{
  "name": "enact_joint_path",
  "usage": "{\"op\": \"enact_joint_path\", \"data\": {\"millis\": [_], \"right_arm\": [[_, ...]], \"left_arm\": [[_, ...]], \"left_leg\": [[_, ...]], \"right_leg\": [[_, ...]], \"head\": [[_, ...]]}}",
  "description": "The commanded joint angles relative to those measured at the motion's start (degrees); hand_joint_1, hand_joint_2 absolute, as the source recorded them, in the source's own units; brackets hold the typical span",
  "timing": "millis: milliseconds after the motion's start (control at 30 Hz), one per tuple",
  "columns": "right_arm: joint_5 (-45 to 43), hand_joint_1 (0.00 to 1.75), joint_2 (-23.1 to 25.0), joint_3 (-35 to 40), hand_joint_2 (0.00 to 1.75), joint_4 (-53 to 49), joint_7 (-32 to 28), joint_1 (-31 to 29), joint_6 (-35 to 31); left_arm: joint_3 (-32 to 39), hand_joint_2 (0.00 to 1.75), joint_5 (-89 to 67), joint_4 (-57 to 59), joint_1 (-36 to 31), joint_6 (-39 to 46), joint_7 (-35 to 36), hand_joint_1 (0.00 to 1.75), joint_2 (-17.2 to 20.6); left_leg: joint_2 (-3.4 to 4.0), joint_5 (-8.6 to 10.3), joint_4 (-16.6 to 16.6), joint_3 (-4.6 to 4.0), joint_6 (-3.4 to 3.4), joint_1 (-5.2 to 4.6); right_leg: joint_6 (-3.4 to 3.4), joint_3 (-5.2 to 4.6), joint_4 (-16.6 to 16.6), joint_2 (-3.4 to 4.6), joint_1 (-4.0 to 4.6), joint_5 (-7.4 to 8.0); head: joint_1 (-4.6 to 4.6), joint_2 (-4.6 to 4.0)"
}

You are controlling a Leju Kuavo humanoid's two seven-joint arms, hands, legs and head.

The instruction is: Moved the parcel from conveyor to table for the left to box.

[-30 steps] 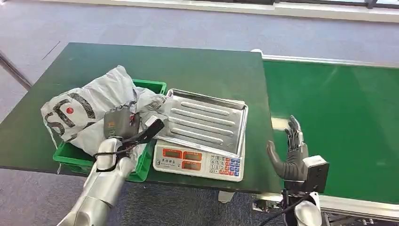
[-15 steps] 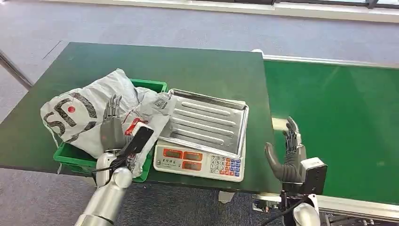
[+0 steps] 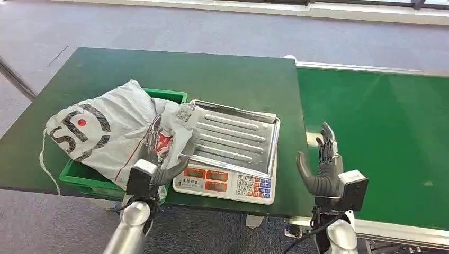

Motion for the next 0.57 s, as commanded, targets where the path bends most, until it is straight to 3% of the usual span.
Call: {"op": "enact_joint_path", "data": {"millis": [33, 200, 567], "right_arm": [[-1.79, 0.0, -0.49, 1.31, 1.75, 5.77, -2.11, -2.79, 0.85], [-2.16, 0.0, -0.27, 1.99, 1.75, 6.95, -3.32, -3.24, 1.67], [-1.41, 0.0, -0.19, 2.2, 1.75, 6.62, -4.1, -3.03, 1.75]], "left_arm": [[-8.1, 1.75, 9.67, -15.05, 7.75, -9.96, -2.76, 0.0, 0.06], [-8.55, 1.75, 15.08, -16.39, 7.7, -18.96, -2.76, 0.0, -0.45], [-7.93, 1.75, 11.19, -18.9, 7.22, -16.76, -2.76, 0.0, -1.7]], "left_leg": [[0.13, -0.08, -0.07, 0.18, -0.05, 0.08], [0.09, -0.07, -0.1, 0.21, -0.03, 0.09], [0.05, -0.06, -0.08, 0.16, -0.01, 0.03]], "right_leg": [[-0.07, 0.15, -0.11, 0.2, 0.08, -0.01], [-0.07, 0.18, -0.13, 0.16, 0.09, -0.03], [-0.05, 0.13, -0.06, 0.09, 0.03, -0.06]], "head": [[0.0, 0.0], [0.0, 0.0], [0.02, 0.0]]}}
